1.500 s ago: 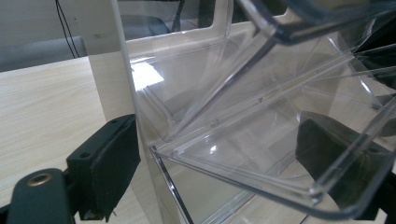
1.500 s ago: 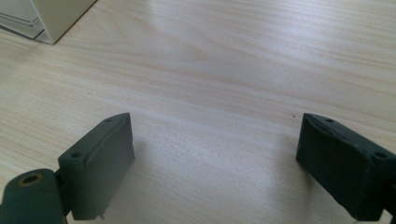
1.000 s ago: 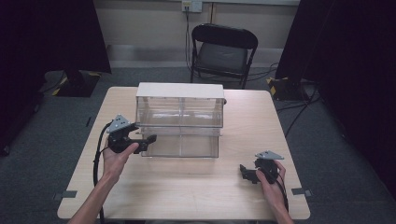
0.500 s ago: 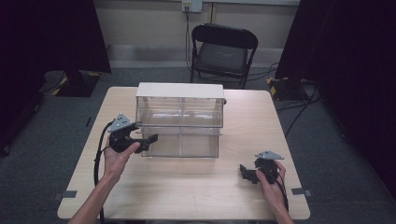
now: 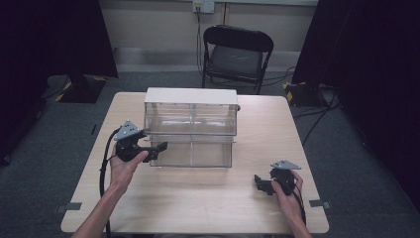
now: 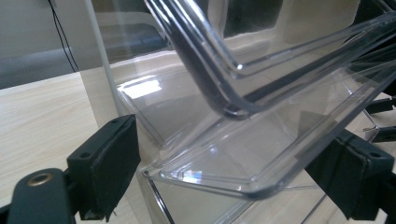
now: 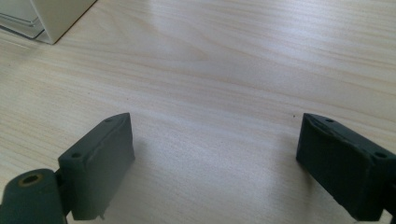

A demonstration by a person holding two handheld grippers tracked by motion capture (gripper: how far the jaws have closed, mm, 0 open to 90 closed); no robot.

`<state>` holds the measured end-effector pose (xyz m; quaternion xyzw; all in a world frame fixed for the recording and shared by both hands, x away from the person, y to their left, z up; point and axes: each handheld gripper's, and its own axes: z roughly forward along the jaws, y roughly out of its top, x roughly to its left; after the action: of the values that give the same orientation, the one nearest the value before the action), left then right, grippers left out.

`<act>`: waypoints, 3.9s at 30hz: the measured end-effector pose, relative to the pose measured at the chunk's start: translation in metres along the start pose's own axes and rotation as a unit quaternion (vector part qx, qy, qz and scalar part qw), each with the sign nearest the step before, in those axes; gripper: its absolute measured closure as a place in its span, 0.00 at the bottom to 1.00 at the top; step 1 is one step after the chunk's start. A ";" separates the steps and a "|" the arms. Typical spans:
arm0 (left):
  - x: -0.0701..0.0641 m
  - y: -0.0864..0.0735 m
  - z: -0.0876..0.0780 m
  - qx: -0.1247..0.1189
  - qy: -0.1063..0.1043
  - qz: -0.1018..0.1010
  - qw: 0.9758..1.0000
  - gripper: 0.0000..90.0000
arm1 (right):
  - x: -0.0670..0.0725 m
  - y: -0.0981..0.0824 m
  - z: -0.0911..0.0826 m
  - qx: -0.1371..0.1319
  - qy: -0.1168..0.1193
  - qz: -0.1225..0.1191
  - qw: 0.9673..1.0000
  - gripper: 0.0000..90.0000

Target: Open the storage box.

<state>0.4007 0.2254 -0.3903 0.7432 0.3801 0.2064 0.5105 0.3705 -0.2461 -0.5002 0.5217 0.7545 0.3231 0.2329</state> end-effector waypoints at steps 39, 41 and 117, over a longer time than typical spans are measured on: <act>0.000 0.002 -0.003 0.000 0.002 -0.007 1.000 0.20 | 0.000 0.000 0.000 0.000 0.000 0.000 1.000 0.12; 0.001 0.002 -0.004 0.002 0.000 -0.005 1.000 0.20 | 0.000 0.000 0.000 0.000 0.000 0.000 1.000 0.12; 0.002 0.000 -0.001 0.001 -0.001 -0.004 1.000 0.20 | 0.000 0.000 0.000 0.000 0.002 -0.003 1.000 0.12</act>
<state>0.4011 0.2278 -0.3897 0.7423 0.3831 0.2033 0.5108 0.3704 -0.2458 -0.5002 0.5186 0.7566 0.3234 0.2324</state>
